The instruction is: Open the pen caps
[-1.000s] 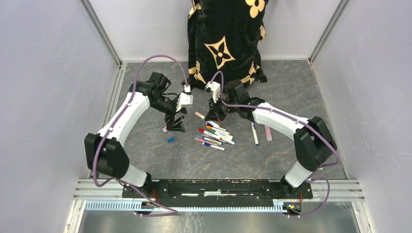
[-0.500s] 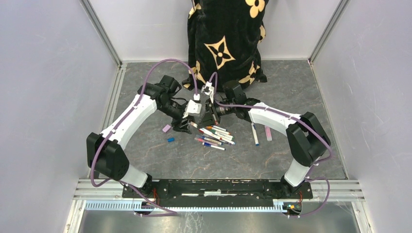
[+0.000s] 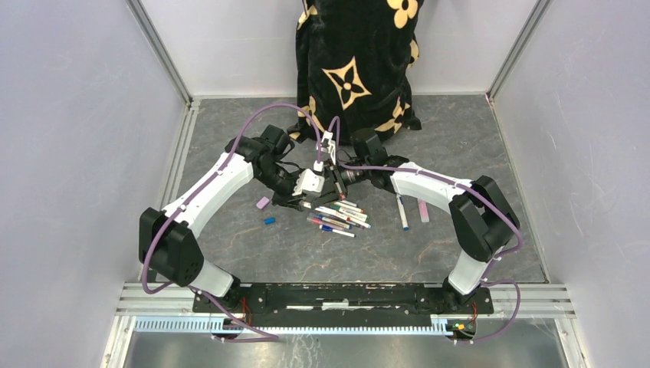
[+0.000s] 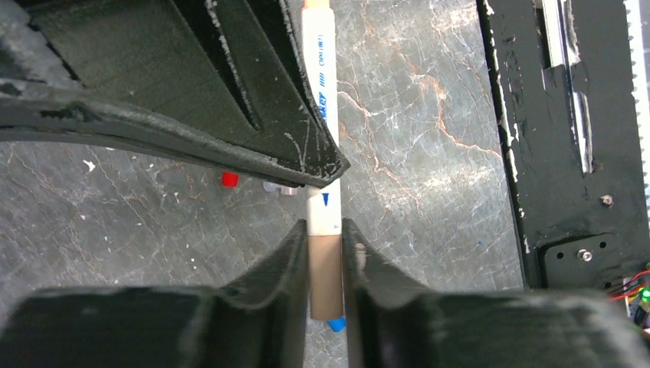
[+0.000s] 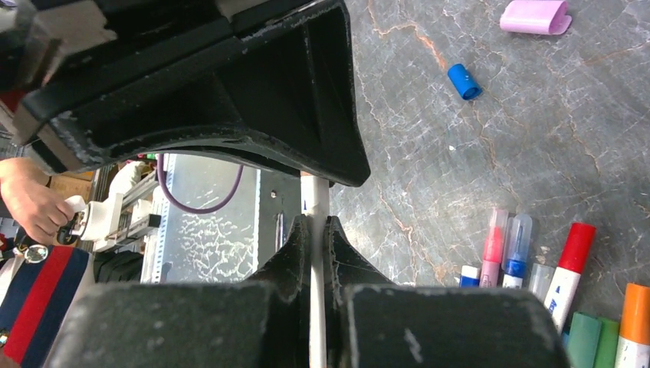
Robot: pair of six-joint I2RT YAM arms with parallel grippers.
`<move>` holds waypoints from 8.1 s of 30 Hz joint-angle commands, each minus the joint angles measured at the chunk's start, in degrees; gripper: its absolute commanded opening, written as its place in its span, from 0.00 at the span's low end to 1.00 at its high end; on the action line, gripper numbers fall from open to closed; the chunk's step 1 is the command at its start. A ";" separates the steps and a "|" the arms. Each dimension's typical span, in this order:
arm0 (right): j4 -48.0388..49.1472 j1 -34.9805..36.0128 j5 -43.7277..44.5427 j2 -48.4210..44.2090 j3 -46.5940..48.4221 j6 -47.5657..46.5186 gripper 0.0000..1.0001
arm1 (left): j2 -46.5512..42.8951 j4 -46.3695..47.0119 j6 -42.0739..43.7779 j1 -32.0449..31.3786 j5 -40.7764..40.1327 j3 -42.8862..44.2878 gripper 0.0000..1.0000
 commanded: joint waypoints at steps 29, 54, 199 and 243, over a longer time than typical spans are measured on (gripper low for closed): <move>-13.69 -3.07 8.03 -0.80 -4.07 -10.50 0.00 | -2.26 1.46 9.61 9.98 -13.67 -1.00 0.02; -7.77 -11.45 66.25 -12.57 -24.58 0.37 0.00 | 10.02 31.99 -11.28 10.91 -11.84 -14.58 0.29; -14.07 2.79 2.15 4.76 9.39 -9.12 0.00 | -7.20 13.33 2.39 1.00 -9.31 -9.41 0.74; -19.76 -8.70 31.60 -7.82 -6.03 -9.63 0.00 | -0.80 14.08 5.81 12.50 -7.67 -10.48 0.02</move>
